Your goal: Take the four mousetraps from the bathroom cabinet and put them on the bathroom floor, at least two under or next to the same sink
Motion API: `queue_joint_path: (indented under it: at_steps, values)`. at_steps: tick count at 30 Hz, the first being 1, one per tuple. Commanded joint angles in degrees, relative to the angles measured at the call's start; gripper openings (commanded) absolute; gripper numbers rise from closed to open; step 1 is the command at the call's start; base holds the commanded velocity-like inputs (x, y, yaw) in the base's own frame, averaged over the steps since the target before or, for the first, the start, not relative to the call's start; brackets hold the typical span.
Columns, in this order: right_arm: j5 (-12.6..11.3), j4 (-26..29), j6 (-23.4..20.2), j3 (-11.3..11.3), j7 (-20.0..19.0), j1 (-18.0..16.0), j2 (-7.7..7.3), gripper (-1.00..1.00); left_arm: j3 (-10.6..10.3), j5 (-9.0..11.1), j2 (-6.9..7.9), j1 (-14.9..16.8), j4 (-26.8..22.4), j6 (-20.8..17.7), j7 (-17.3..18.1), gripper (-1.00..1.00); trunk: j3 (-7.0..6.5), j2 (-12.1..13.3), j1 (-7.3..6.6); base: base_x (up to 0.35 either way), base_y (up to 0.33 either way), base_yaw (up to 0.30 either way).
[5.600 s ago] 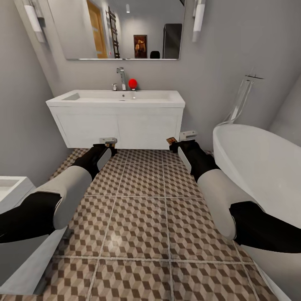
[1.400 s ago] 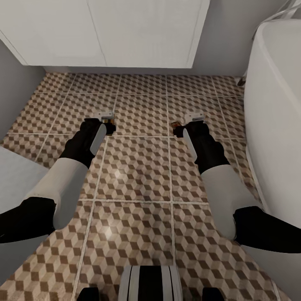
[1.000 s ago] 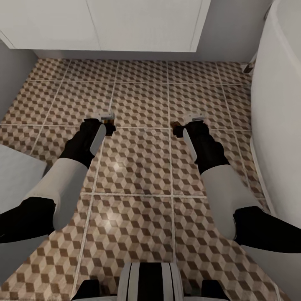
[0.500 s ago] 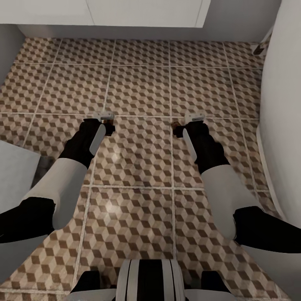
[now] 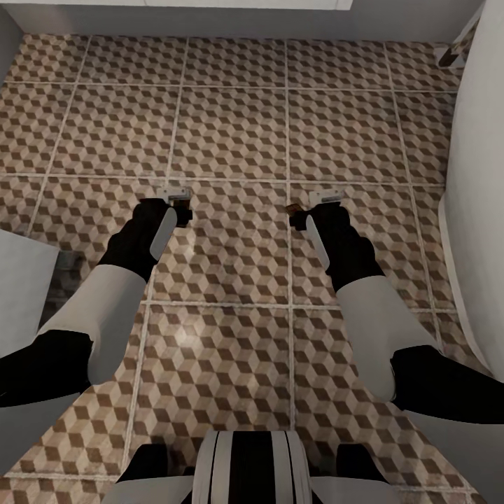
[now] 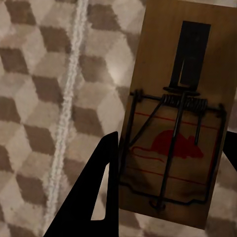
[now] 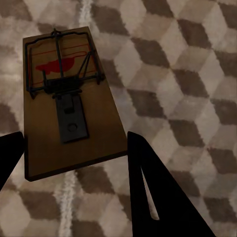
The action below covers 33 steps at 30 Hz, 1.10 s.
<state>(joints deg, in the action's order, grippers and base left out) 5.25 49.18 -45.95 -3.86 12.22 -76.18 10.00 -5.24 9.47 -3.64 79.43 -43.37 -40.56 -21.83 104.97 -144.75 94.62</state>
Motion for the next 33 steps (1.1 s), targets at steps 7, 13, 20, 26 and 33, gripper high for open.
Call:
queue_joint_path:
  at_steps: [7, 13, 20, 26, 33]
  values:
    - [0.6, 0.1, -0.1, -0.2, 0.2, 0.0, -0.01, -1.00, -0.2, 0.5, 0.03, 0.0, -0.9, -0.2, -0.6, -1.00, 0.03, -0.1, 0.15, 0.000, 0.000, 0.000]
    - [1.5, 0.7, 5.3, -1.9, -0.1, 0.0, -0.01, -1.00, -0.3, 0.4, 0.17, -0.2, -5.8, 1.7, -0.9, -1.00, 0.03, -0.1, 0.15, 0.000, 0.000, 0.000]
    - [2.4, 0.7, 8.6, -4.5, -0.1, -0.1, 0.00, -1.00, -1.7, 0.6, -0.29, -0.5, -7.2, 9.5, -0.4, -1.00, 0.03, -0.1, 0.15, 0.000, 0.000, 0.000]
    - [2.5, -1.7, 8.8, -4.7, -0.1, -0.7, 0.00, -1.00, -4.7, 0.6, -0.40, -0.5, 1.1, 10.9, -0.4, -1.00, 0.03, -0.1, 0.15, 0.000, 0.000, 0.000]
    - [2.5, -4.3, 8.9, -4.7, 0.0, -3.2, 0.00, -1.00, -5.3, 0.7, -0.47, -0.5, 5.0, 11.5, -0.4, -1.00, 0.03, -0.1, 0.15, 0.000, 0.000, 0.000]
